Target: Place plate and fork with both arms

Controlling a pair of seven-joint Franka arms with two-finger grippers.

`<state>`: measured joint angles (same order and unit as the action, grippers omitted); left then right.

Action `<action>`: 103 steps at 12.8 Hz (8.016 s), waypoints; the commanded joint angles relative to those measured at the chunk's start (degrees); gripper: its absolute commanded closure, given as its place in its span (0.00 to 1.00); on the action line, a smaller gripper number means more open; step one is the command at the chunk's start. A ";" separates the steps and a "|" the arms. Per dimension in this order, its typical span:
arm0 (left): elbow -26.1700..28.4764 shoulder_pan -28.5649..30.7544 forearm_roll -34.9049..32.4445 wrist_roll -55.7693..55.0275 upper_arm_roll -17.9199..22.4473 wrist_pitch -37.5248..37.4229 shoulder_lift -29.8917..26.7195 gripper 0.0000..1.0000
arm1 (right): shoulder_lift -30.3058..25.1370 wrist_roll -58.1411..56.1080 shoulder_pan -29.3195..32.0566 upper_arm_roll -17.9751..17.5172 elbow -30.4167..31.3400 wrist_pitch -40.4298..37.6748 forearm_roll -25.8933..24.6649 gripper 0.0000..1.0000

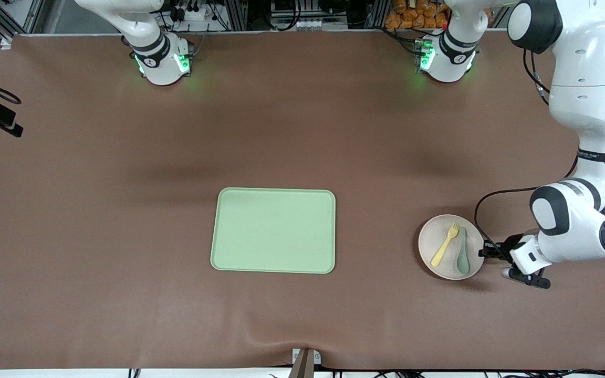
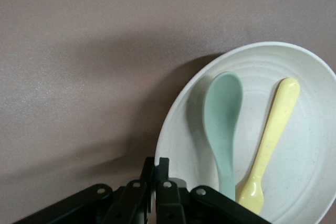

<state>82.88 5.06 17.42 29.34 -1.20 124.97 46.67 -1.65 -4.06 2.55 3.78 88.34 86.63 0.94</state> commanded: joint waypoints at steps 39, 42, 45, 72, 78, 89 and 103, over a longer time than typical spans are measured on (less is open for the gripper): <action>-9.58 -43.98 4.38 -72.39 3.66 14.85 3.95 1.00 | -0.46 0.37 0.70 -0.08 0.25 -0.32 0.73 0.00; -9.32 -45.49 4.20 -73.46 3.74 17.84 5.97 1.00 | -0.46 0.37 0.70 -0.08 0.25 -0.23 0.73 0.00; -9.06 -46.72 4.11 -73.20 3.66 19.61 7.20 1.00 | -0.46 0.46 0.61 0.00 0.34 -0.49 0.73 0.00; -7.91 -31.27 -14.61 -58.83 4.36 2.48 -7.29 0.00 | 17.65 -10.44 -13.28 0.00 -7.72 -1.84 10.48 0.00; -8.09 -21.25 -14.69 -37.47 4.53 -3.76 -10.19 0.00 | 25.11 -9.66 -12.83 0.00 -8.45 6.36 11.19 0.00; -7.56 -6.04 -16.36 -25.30 -2.22 -29.33 -23.99 0.00 | 40.66 10.17 -28.65 0.00 -8.89 37.90 10.22 0.00; 17.05 -7.87 -17.68 -30.31 -4.52 -27.95 -49.22 0.00 | 48.76 28.05 -33.49 0.09 -8.80 49.78 10.22 0.31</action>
<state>97.82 -2.84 1.00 -0.18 -5.45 94.74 -1.08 46.08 22.67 -30.31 3.48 81.21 136.26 11.19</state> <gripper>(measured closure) 0.000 0.145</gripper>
